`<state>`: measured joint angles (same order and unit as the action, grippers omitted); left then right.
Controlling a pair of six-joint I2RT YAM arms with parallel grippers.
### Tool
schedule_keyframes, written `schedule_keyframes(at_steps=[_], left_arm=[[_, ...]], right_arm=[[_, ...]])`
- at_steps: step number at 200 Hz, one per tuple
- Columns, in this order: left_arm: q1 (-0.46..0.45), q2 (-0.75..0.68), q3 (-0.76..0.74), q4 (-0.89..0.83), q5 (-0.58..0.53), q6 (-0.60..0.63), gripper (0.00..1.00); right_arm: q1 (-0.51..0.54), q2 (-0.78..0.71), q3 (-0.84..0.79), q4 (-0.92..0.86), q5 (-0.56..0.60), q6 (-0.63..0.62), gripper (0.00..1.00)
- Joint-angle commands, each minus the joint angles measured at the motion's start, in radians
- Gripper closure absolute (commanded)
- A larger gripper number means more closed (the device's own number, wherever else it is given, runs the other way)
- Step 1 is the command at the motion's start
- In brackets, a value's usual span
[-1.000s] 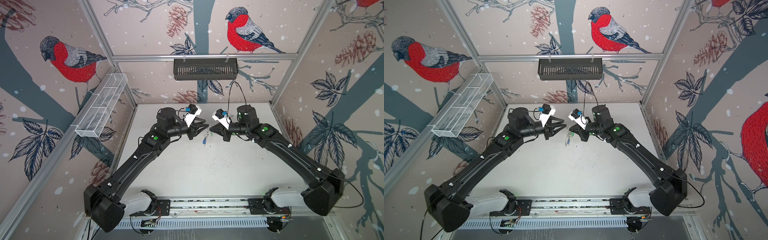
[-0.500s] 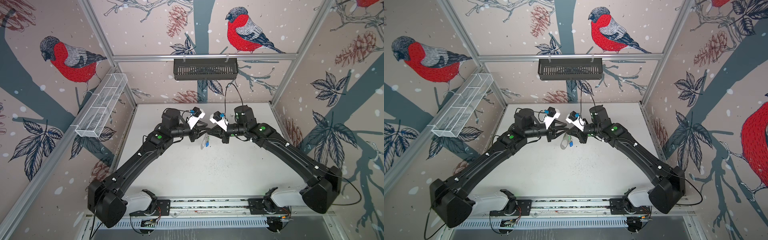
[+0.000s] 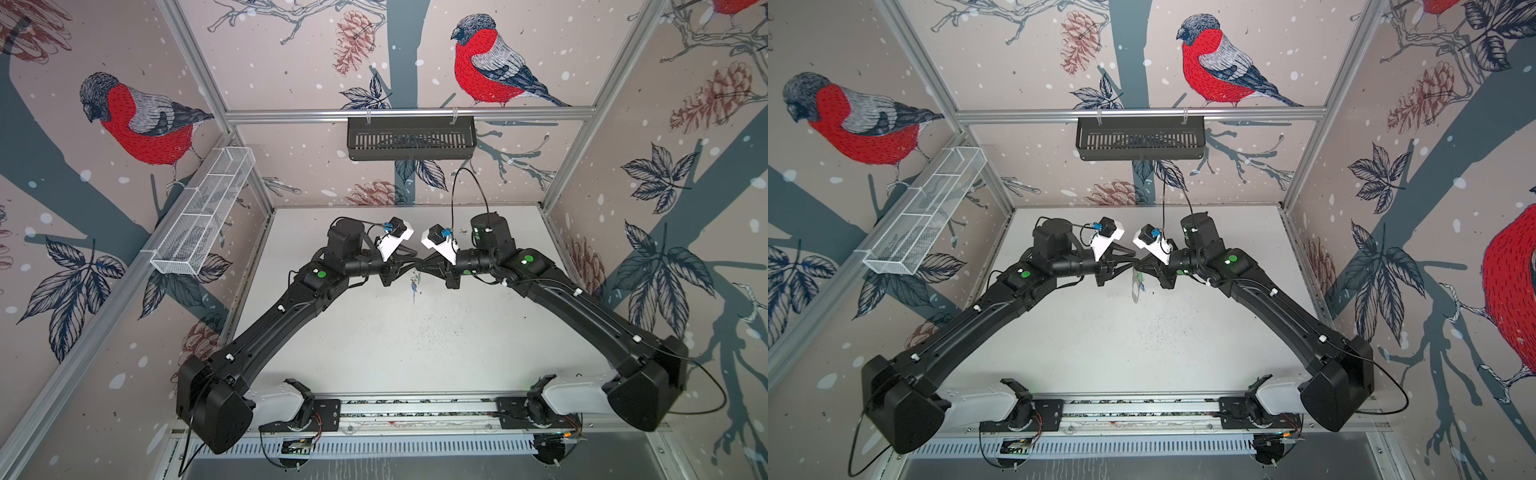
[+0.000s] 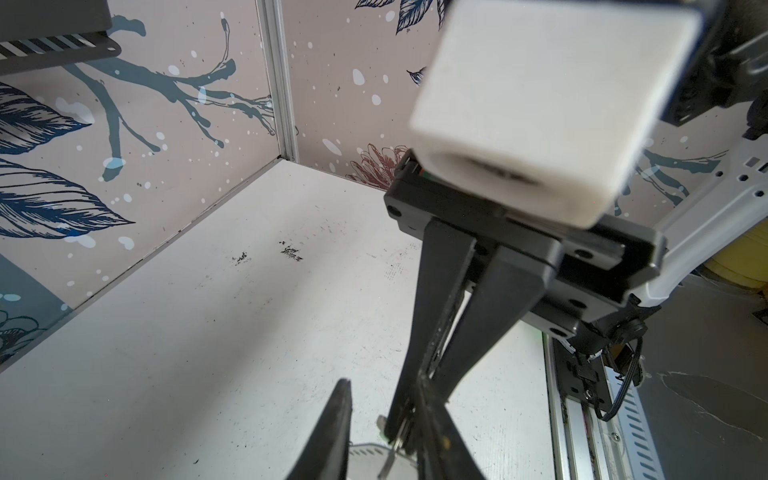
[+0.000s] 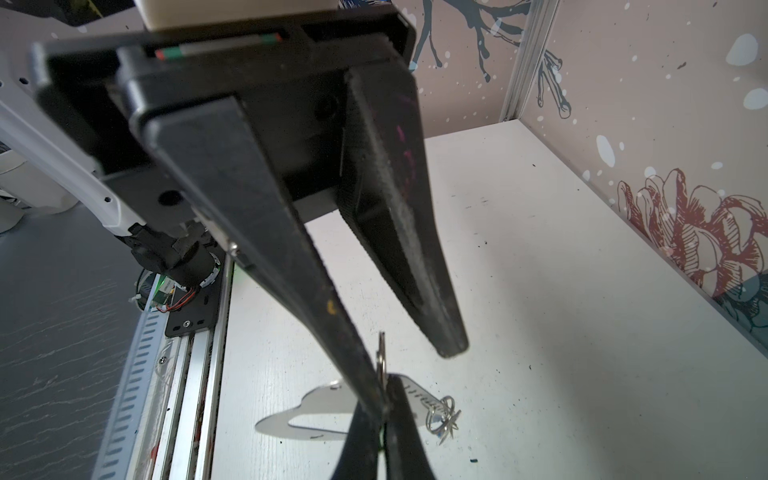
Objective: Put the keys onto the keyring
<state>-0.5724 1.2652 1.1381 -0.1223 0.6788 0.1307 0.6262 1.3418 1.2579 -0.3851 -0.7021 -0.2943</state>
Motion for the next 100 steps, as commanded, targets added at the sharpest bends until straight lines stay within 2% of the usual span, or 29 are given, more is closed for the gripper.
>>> schedule_keyframes(at_steps=[1, 34, 100], left_arm=[[-0.001, -0.007, -0.002, -0.004, -0.005, 0.007, 0.72], [0.0, -0.001, 0.002, -0.006, 0.002, 0.006, 0.75], [-0.006, 0.002, 0.004, -0.008, 0.011, 0.01, 0.88]], right_arm=[[-0.003, -0.017, -0.007, 0.045, -0.01, -0.009, 1.0], [-0.005, -0.03, -0.012, 0.049, -0.011, -0.009, 1.0], [-0.006, -0.038, -0.014, 0.064, -0.019, -0.005, 1.0]])
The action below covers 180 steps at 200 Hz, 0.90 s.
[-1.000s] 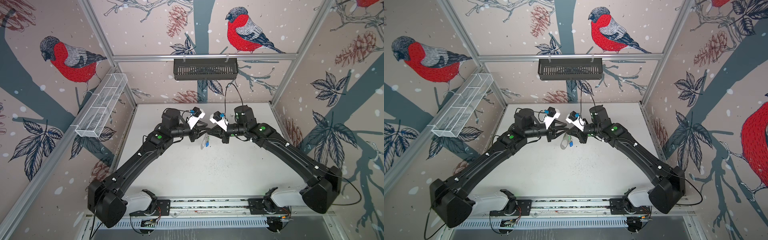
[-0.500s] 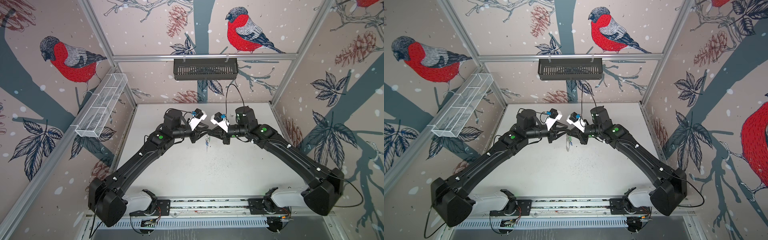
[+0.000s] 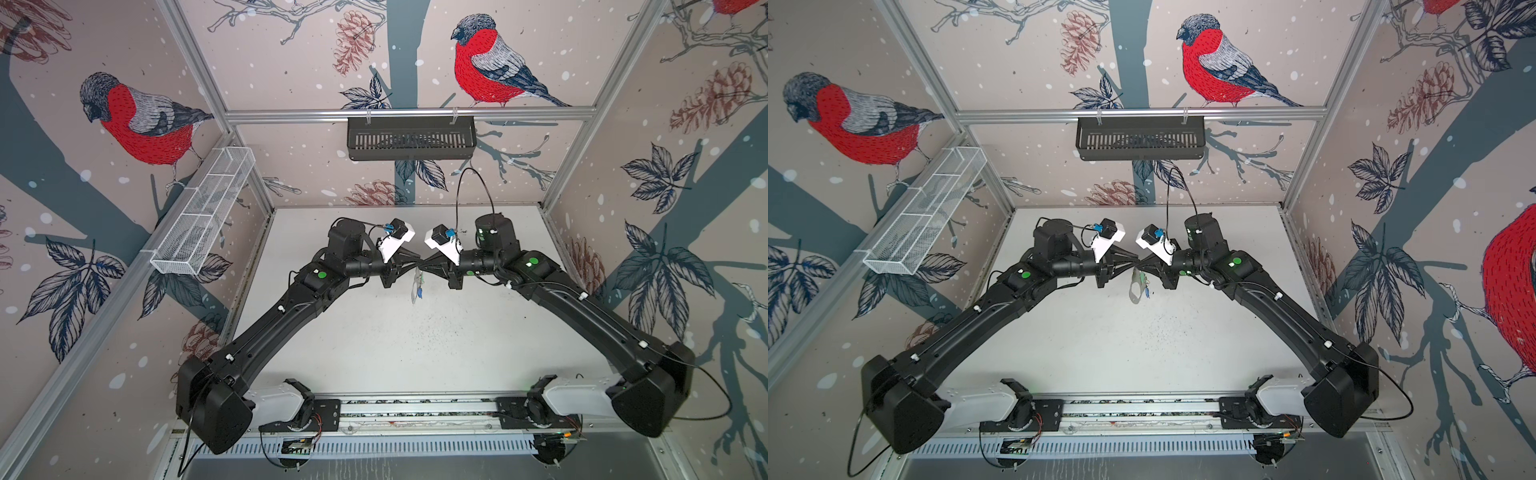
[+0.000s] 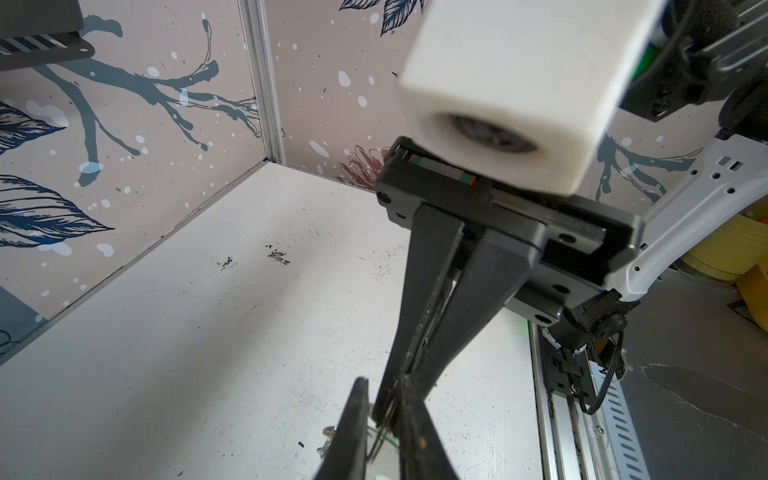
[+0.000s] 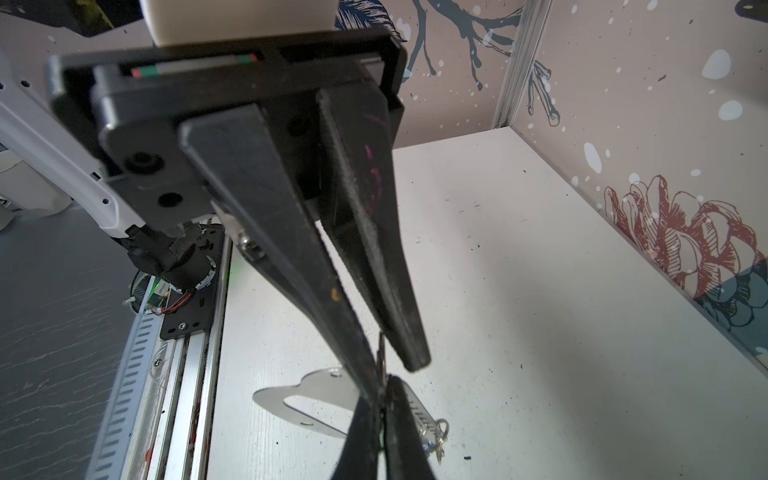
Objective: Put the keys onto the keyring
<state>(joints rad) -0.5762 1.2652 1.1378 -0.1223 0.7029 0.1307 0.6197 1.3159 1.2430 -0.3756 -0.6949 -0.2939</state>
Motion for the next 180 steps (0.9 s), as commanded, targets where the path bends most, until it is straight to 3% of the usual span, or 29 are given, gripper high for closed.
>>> schedule_keyframes(at_steps=[1, 47, 98, 141, 155, 180], left_arm=[[-0.003, 0.002, 0.005, -0.008, -0.014, 0.01, 0.89], [-0.026, 0.007, -0.003, -0.007, -0.028, 0.024, 1.0], [-0.039, -0.012, -0.048, 0.084, -0.041, -0.006, 1.0], [-0.039, -0.06, -0.126, 0.261, -0.065, -0.082, 1.0], [-0.039, -0.071, -0.162, 0.347, -0.081, -0.128, 1.0], [-0.039, -0.088, -0.215, 0.478, -0.112, -0.188, 1.0]], right_arm=[[0.0, -0.013, 0.001, 0.055, -0.026, -0.005, 1.0], [-0.001, -0.024, -0.01, 0.073, -0.031, 0.003, 1.0], [-0.009, -0.049, -0.031, 0.103, -0.029, 0.023, 1.0], [-0.015, -0.059, -0.045, 0.119, -0.021, 0.038, 1.0], [-0.021, -0.059, -0.05, 0.132, -0.018, 0.05, 0.84], [-0.031, -0.097, -0.071, 0.159, -0.003, 0.073, 0.69]])
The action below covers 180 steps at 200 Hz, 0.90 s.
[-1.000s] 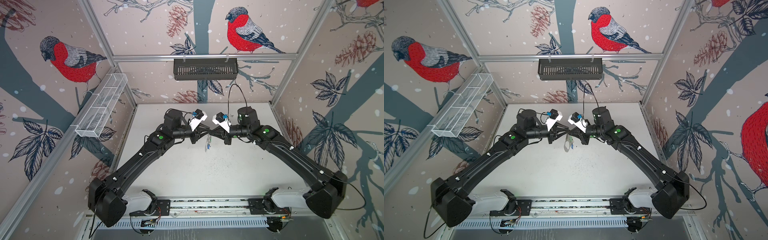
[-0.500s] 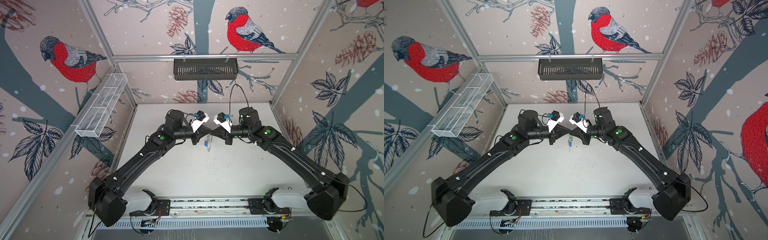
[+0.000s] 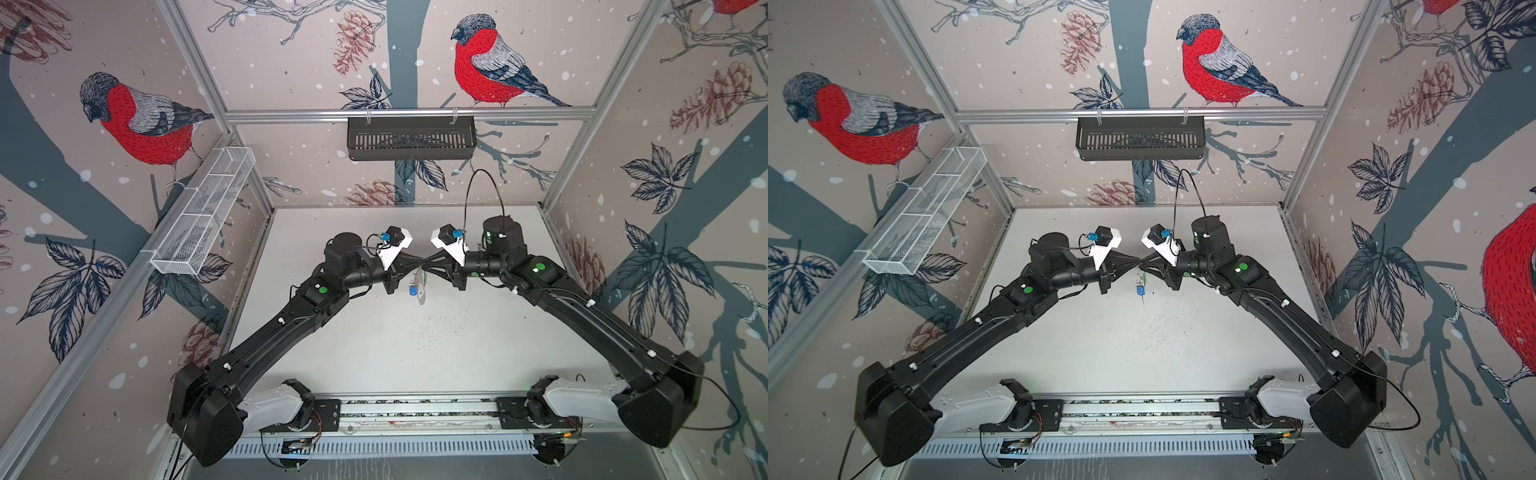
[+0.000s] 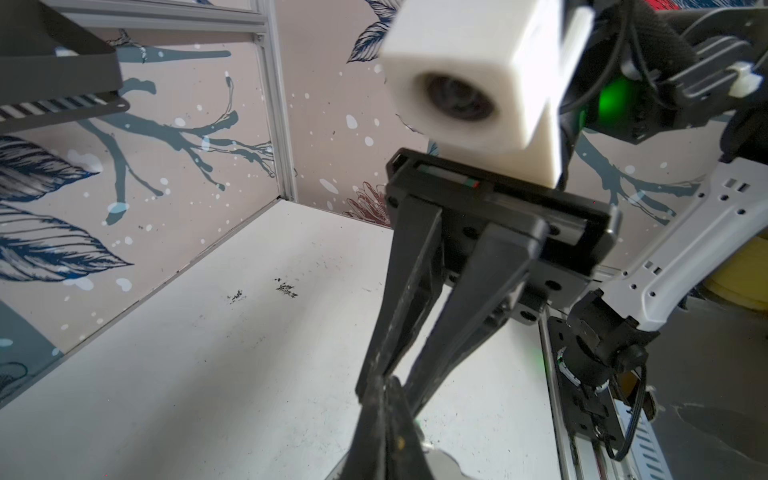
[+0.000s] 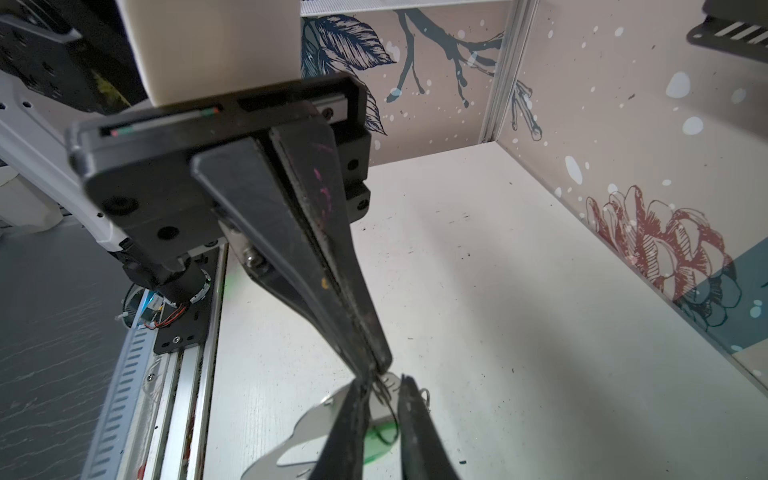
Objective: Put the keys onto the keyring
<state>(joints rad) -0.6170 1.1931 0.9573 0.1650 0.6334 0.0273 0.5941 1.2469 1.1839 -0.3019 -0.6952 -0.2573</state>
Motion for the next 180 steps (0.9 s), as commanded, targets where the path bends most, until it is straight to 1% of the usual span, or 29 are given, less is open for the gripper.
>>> schedule_keyframes(at_steps=[1, 6, 14, 36, 51, 69, 78, 92, 107, 113, 133, 180], left_arm=[[0.002, -0.016, -0.036, 0.196, -0.043, -0.087, 1.0], [0.0, -0.019, -0.047, 0.221, -0.05, -0.096, 1.0], [0.002, -0.022, -0.062, 0.266, -0.052, -0.114, 1.0], [0.002, -0.024, -0.096, 0.37, -0.042, -0.147, 1.0], [0.002, -0.023, -0.11, 0.415, -0.056, -0.164, 1.0], [0.002, -0.025, -0.135, 0.466, -0.081, -0.169, 1.0], [0.002, -0.024, -0.145, 0.495, -0.088, -0.178, 1.0], [0.002, -0.022, -0.154, 0.518, -0.088, -0.181, 1.0], [0.003, -0.016, -0.151, 0.518, -0.082, -0.182, 1.0], [0.003, -0.012, -0.149, 0.516, -0.08, -0.182, 1.0], [0.002, -0.006, -0.147, 0.516, -0.07, -0.188, 1.0], [0.001, -0.001, -0.149, 0.514, -0.073, -0.195, 1.0]], right_arm=[[-0.005, -0.03, -0.014, 0.086, -0.001, 0.038, 0.69], [-0.008, -0.036, -0.019, 0.092, 0.008, 0.046, 0.65], [-0.008, -0.047, -0.032, 0.104, 0.022, 0.064, 0.63], [-0.005, -0.087, -0.089, 0.171, 0.07, 0.131, 0.61], [-0.004, -0.123, -0.141, 0.247, 0.138, 0.208, 0.6], [0.009, -0.165, -0.22, 0.363, 0.253, 0.322, 0.6], [0.02, -0.179, -0.253, 0.403, 0.292, 0.355, 0.61], [0.042, -0.197, -0.296, 0.463, 0.389, 0.422, 0.63], [0.065, -0.196, -0.31, 0.492, 0.467, 0.465, 0.64], [0.076, -0.193, -0.307, 0.495, 0.513, 0.476, 0.65], [0.11, -0.177, -0.287, 0.498, 0.6, 0.483, 0.65], [0.154, -0.115, -0.227, 0.471, 0.646, 0.446, 0.63]])
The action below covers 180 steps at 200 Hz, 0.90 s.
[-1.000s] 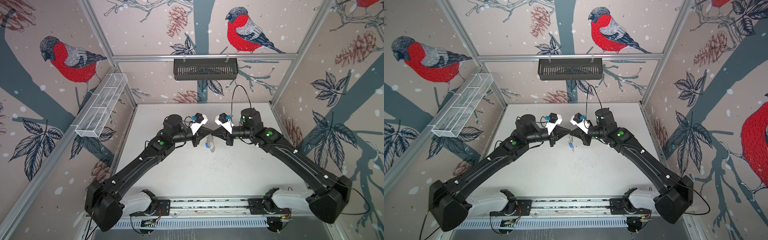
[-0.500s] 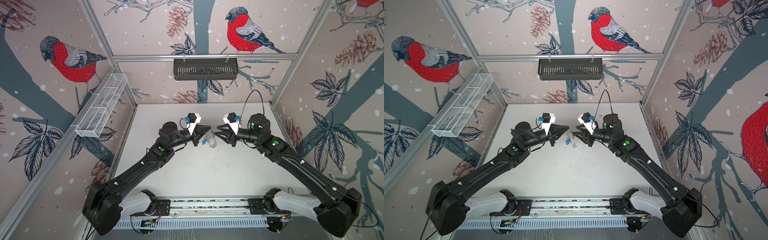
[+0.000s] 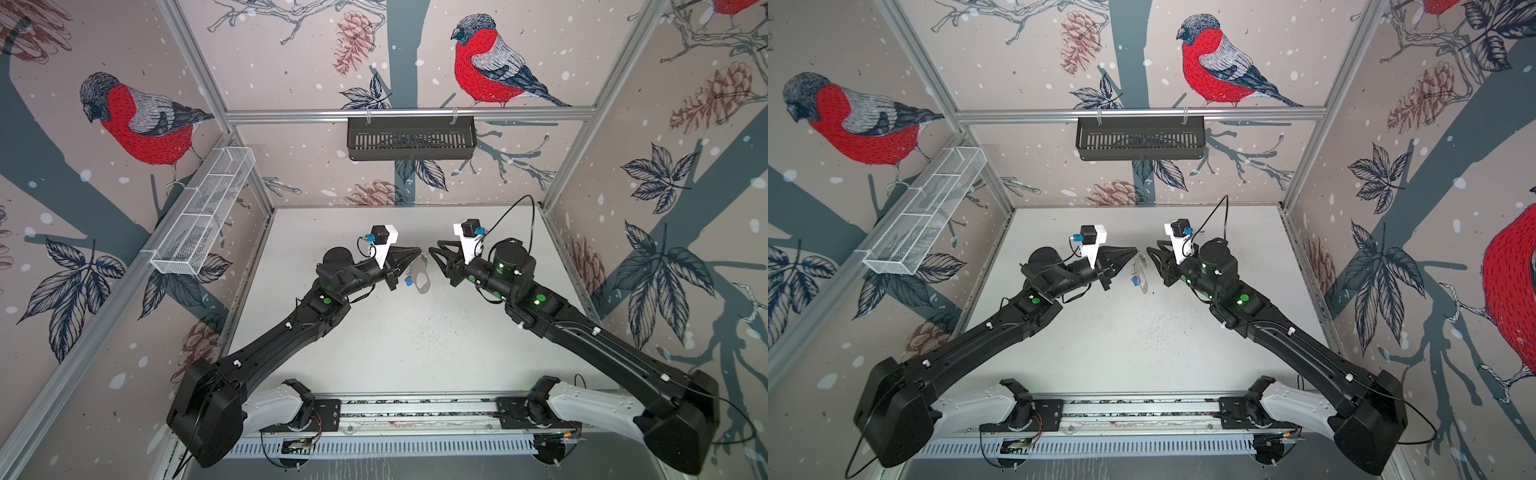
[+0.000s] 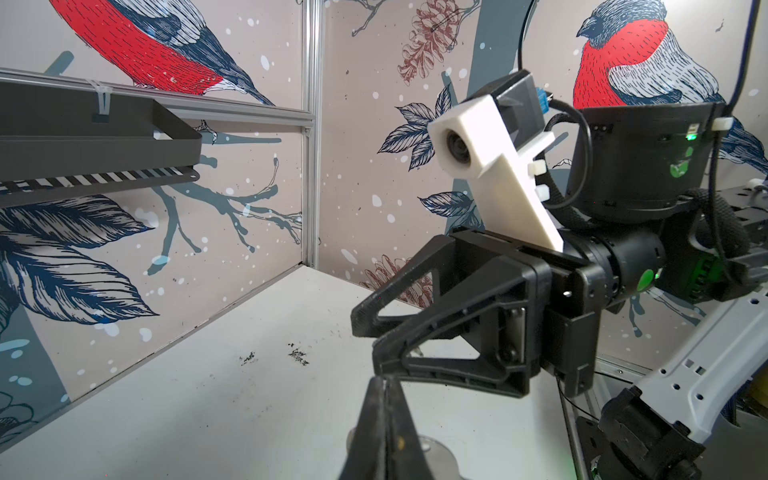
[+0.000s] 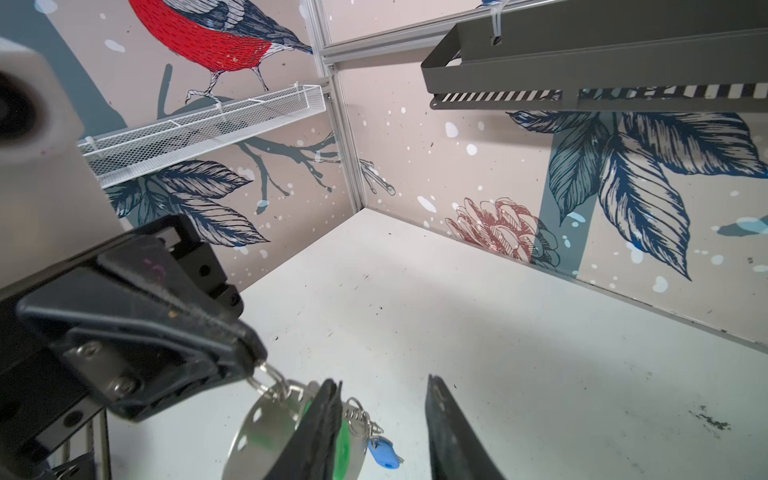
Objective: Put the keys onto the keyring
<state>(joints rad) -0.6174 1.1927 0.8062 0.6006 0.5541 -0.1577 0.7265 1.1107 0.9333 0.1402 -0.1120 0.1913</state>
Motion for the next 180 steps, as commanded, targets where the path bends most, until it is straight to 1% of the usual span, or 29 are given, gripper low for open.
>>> schedule_keyframes(at_steps=[1, 46, 99, 145, 180], left_arm=[[0.001, 0.0, 0.001, 0.08, 0.006, -0.01, 1.0], [0.001, 0.004, -0.015, 0.112, -0.002, -0.034, 1.0], [0.001, 0.0, -0.024, 0.128, -0.012, -0.036, 1.0], [0.001, 0.004, -0.041, 0.172, -0.014, -0.054, 1.0], [0.001, 0.019, -0.055, 0.222, 0.008, -0.083, 1.0]], right_arm=[[0.023, 0.023, 0.025, 0.029, 0.063, -0.004, 0.63], [0.091, 0.042, 0.026, -0.004, 0.121, -0.051, 0.63], [0.143, 0.041, 0.015, -0.02, 0.182, -0.067, 0.63], [0.169, 0.059, 0.015, -0.014, 0.192, -0.067, 0.63], [0.191, 0.078, 0.012, -0.003, 0.205, -0.065, 0.63]])
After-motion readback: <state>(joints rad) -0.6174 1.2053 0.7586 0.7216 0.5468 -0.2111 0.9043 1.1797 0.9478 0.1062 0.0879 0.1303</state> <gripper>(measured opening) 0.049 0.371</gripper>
